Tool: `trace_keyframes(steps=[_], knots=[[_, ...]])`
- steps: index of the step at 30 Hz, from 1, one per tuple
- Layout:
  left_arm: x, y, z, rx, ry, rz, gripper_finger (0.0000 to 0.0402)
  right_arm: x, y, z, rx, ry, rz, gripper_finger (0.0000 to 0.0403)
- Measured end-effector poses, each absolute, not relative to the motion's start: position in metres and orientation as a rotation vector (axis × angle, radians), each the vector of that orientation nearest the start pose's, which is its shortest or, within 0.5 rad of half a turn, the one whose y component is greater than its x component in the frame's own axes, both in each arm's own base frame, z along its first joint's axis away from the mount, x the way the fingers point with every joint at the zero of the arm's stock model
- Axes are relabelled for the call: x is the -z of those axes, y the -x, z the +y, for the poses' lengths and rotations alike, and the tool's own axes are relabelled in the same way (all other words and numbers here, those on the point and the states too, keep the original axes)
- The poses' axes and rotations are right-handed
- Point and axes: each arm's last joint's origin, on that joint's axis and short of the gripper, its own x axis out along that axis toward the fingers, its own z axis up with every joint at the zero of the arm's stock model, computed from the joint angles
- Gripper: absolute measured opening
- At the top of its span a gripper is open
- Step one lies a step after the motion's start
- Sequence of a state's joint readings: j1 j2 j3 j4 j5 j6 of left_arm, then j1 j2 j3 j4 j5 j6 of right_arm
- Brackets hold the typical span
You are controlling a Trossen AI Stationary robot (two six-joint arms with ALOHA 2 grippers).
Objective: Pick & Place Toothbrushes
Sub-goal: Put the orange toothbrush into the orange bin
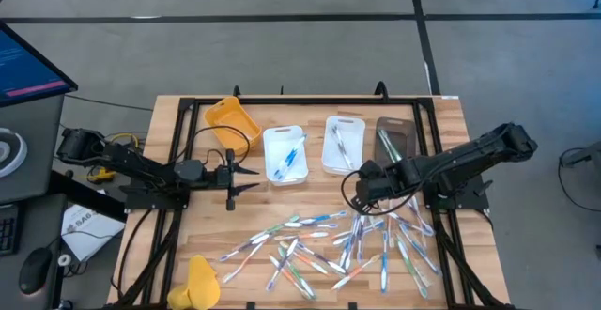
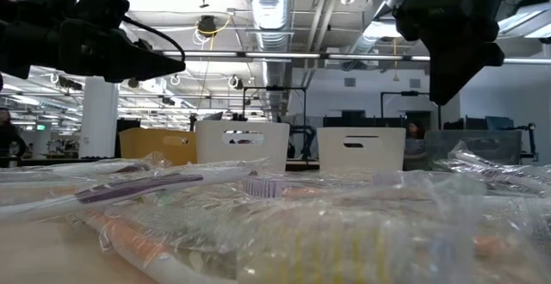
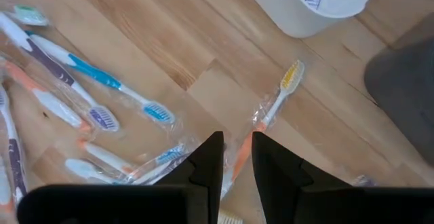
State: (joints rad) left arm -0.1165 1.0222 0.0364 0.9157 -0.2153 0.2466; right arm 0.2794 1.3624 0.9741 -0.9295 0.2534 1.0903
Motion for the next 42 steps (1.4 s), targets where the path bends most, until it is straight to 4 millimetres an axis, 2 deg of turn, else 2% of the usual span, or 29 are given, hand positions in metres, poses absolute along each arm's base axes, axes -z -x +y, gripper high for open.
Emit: trace_keyframes(steps=[10, 15, 22, 27, 42], knots=[[-0.151, -0.163, -0.013, -0.093, -0.268, 0.080, 0.0136, -0.232, -0.232, 0.059, 0.646, -0.597, 1.108, 0.0072], [-0.151, -0.163, -0.013, -0.092, -0.268, 0.079, 0.0136, -0.232, -0.232, 0.061, 0.674, -0.654, 1.084, 0.0072], [-0.150, -0.163, -0.013, -0.090, -0.266, 0.093, 0.0136, -0.237, -0.244, 0.070, 0.522, -0.616, 0.991, 0.0072], [-0.150, -0.163, -0.013, -0.090, -0.267, 0.092, 0.0136, -0.239, -0.247, 0.071, 0.523, -0.657, 0.951, 0.0072], [-0.150, -0.163, -0.013, -0.088, -0.245, 0.092, 0.0136, -0.239, -0.248, 0.069, 0.513, -0.636, 0.955, 0.0073]])
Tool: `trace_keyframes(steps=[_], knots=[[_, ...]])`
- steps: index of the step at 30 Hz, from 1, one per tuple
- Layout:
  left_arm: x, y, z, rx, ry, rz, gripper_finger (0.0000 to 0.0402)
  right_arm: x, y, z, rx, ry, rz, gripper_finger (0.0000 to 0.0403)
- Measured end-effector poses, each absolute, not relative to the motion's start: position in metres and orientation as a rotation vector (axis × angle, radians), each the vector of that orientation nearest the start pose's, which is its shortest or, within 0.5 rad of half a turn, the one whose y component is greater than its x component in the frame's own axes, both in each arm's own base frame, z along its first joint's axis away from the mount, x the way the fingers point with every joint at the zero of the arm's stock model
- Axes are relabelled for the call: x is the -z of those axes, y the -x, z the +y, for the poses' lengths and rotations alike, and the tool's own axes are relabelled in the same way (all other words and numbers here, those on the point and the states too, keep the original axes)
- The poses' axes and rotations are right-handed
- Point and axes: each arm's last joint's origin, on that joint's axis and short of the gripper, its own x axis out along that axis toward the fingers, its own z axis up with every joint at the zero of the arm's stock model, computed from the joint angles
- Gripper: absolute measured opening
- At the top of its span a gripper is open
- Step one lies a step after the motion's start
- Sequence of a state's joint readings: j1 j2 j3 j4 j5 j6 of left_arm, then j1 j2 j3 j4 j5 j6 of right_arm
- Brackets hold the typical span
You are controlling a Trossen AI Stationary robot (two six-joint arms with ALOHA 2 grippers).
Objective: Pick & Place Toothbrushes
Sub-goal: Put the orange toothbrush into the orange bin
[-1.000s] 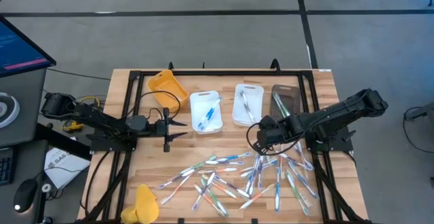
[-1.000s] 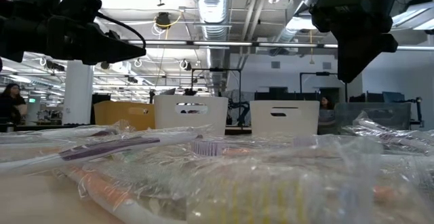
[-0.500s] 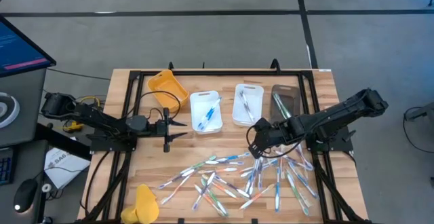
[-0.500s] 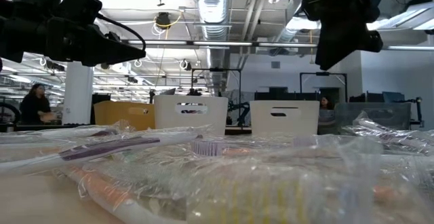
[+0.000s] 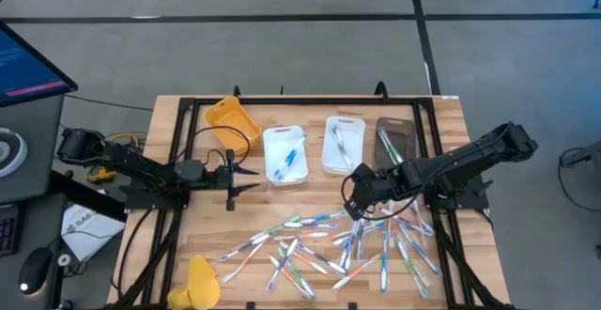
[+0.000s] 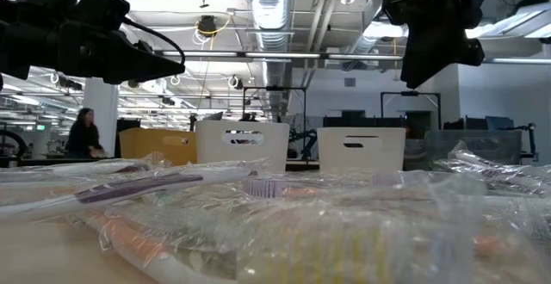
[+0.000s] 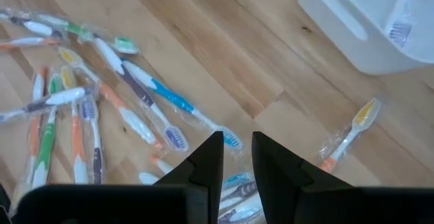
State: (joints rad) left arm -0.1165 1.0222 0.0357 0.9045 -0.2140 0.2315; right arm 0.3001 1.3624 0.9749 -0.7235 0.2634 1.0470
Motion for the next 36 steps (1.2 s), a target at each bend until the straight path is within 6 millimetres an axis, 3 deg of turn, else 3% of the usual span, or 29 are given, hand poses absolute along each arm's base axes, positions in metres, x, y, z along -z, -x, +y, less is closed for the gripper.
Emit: trace_keyframes(steps=[5, 14, 19, 27, 36], knots=[[-0.148, -0.163, -0.013, -0.086, -0.236, 0.111, 0.0136, -0.239, -0.249, 0.068, 0.513, -0.640, 0.947, 0.0091], [-0.146, -0.163, -0.013, -0.087, -0.212, 0.125, 0.0136, -0.239, -0.247, 0.068, 0.510, -0.616, 0.965, 0.0195], [-0.146, -0.163, -0.013, -0.087, -0.212, 0.125, 0.0136, -0.237, -0.244, 0.064, 0.556, -0.622, 0.996, 0.0232], [-0.146, -0.162, -0.013, -0.092, -0.172, 0.130, 0.0136, -0.232, -0.228, 0.070, 0.719, -0.702, 1.075, 0.0242], [-0.145, -0.162, -0.013, -0.091, -0.172, 0.134, 0.0136, -0.224, -0.231, 0.075, 0.777, -0.667, 1.044, 0.0242]])
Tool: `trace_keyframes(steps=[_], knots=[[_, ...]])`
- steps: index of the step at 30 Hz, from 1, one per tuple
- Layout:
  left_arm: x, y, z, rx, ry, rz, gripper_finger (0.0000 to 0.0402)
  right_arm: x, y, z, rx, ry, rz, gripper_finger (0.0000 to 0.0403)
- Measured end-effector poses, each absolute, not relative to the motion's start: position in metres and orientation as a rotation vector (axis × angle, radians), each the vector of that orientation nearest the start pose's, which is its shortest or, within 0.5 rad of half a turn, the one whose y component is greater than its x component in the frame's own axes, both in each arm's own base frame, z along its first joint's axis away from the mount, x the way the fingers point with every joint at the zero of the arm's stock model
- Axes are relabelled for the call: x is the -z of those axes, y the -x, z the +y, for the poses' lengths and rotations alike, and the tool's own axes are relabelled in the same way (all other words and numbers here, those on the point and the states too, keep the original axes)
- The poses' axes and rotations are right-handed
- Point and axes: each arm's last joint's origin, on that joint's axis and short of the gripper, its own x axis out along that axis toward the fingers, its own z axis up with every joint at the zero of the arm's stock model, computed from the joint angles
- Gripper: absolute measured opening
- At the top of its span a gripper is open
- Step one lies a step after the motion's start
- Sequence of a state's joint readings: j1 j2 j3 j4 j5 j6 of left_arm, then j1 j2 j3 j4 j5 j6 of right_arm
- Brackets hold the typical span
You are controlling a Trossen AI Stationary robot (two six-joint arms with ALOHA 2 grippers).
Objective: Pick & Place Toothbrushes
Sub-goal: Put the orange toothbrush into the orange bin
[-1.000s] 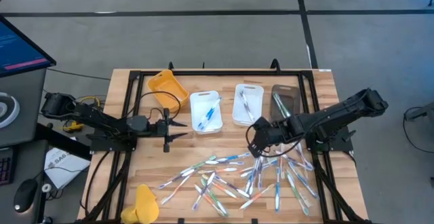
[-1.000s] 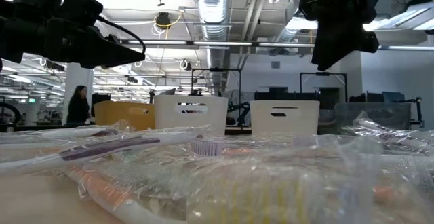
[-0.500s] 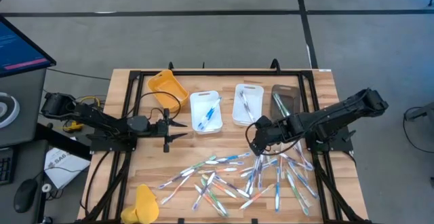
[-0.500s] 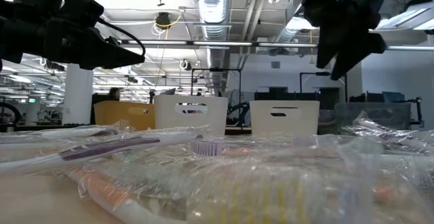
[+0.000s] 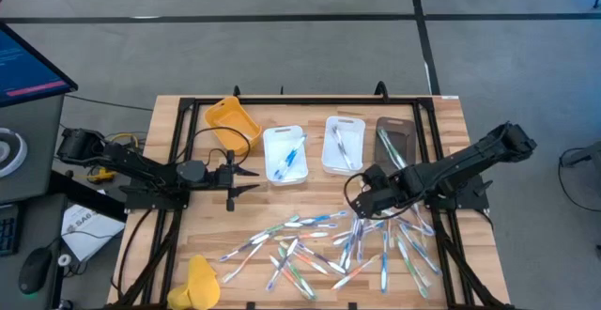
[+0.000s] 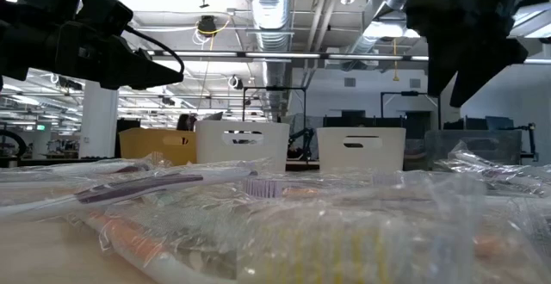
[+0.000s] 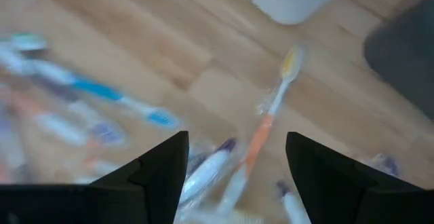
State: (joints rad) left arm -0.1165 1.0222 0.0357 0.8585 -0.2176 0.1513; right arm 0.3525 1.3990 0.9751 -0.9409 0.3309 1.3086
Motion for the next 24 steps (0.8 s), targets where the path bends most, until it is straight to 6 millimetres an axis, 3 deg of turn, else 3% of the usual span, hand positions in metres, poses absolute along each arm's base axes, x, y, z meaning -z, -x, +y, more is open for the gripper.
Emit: trace_keyframes(steps=[12, 24], knots=[[-0.145, -0.162, -0.013, -0.087, -0.173, 0.140, 0.0136, -0.172, -0.257, 0.058, 0.926, -0.538, 1.227, 0.0242], [-0.144, -0.162, -0.013, -0.087, -0.138, 0.145, 0.0136, -0.140, -0.271, 0.048, 0.952, -0.571, 1.329, 0.0242]])
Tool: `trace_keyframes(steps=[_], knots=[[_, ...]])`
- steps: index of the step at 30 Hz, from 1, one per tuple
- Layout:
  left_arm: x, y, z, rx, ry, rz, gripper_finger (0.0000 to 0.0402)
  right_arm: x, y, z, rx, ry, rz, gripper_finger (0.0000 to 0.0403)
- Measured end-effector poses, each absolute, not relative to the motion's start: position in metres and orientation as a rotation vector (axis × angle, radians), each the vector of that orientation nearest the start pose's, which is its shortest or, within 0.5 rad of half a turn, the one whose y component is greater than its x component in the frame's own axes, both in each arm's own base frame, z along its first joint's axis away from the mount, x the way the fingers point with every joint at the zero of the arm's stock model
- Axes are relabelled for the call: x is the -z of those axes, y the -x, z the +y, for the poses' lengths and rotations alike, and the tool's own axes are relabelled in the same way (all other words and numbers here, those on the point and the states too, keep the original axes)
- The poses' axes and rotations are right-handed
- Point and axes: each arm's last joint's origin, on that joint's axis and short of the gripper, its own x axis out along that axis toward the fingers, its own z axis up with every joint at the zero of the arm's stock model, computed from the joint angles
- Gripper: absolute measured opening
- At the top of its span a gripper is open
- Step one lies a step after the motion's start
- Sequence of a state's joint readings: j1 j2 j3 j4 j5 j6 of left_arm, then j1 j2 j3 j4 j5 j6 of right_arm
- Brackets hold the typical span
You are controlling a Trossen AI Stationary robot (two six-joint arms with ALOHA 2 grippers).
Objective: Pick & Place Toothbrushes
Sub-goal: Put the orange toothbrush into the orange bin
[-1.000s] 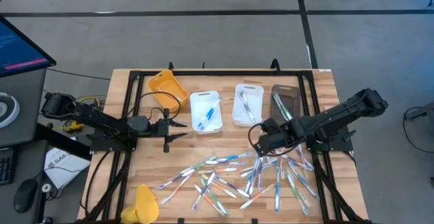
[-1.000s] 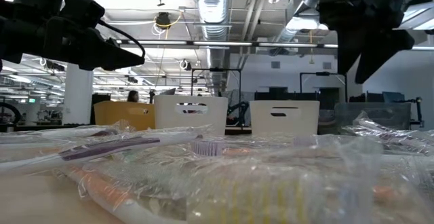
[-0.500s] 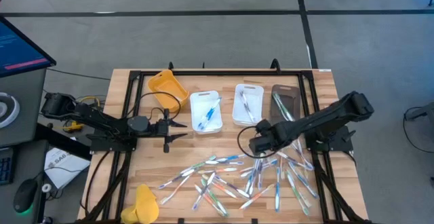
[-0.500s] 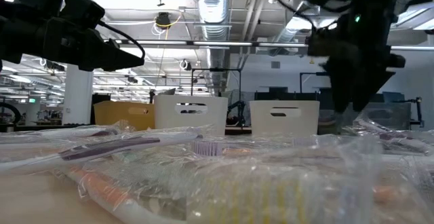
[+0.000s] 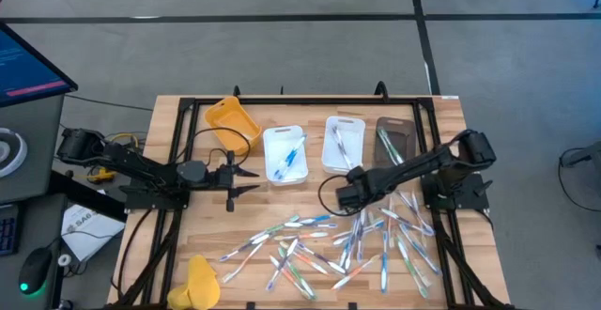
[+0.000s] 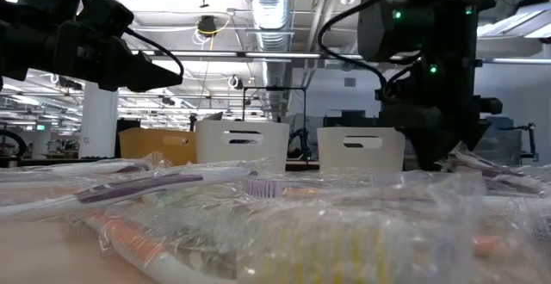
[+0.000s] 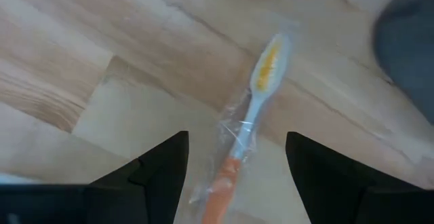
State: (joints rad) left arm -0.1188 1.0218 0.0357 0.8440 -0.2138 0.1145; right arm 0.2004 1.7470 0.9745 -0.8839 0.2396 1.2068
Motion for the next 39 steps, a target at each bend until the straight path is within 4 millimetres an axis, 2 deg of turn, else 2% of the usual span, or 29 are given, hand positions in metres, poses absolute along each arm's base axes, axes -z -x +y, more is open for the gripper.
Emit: trace_keyframes(steps=[7, 13, 17, 25, 27, 33, 39], knots=[[-0.143, -0.162, -0.013, -0.087, -0.138, 0.151, 0.0136, -0.127, -0.278, 0.045, 0.898, -0.518, 1.382, 0.0238], [-0.143, -0.162, -0.013, -0.087, -0.138, 0.153, 0.0136, -0.128, -0.279, 0.043, 0.884, -0.557, 1.388, 0.0205], [-0.143, -0.162, -0.013, -0.087, -0.139, 0.154, 0.0136, -0.127, -0.280, 0.042, 0.871, -0.584, 1.396, 0.0160], [-0.143, -0.162, -0.013, -0.087, -0.140, 0.160, 0.0136, -0.126, -0.282, 0.040, 0.863, -0.618, 1.399, 0.0033], [-0.143, -0.162, -0.013, -0.087, -0.140, 0.160, 0.0136, -0.126, -0.282, 0.040, 0.865, -0.614, 1.401, 0.0012], [-0.143, -0.162, -0.013, -0.091, -0.149, 0.159, 0.0136, -0.126, -0.281, 0.043, 0.826, -0.617, 1.432, 0.0030], [-0.148, -0.163, -0.013, -0.094, -0.134, 0.106, 0.0136, -0.127, -0.281, 0.049, 0.805, -0.560, 1.430, 0.0006]])
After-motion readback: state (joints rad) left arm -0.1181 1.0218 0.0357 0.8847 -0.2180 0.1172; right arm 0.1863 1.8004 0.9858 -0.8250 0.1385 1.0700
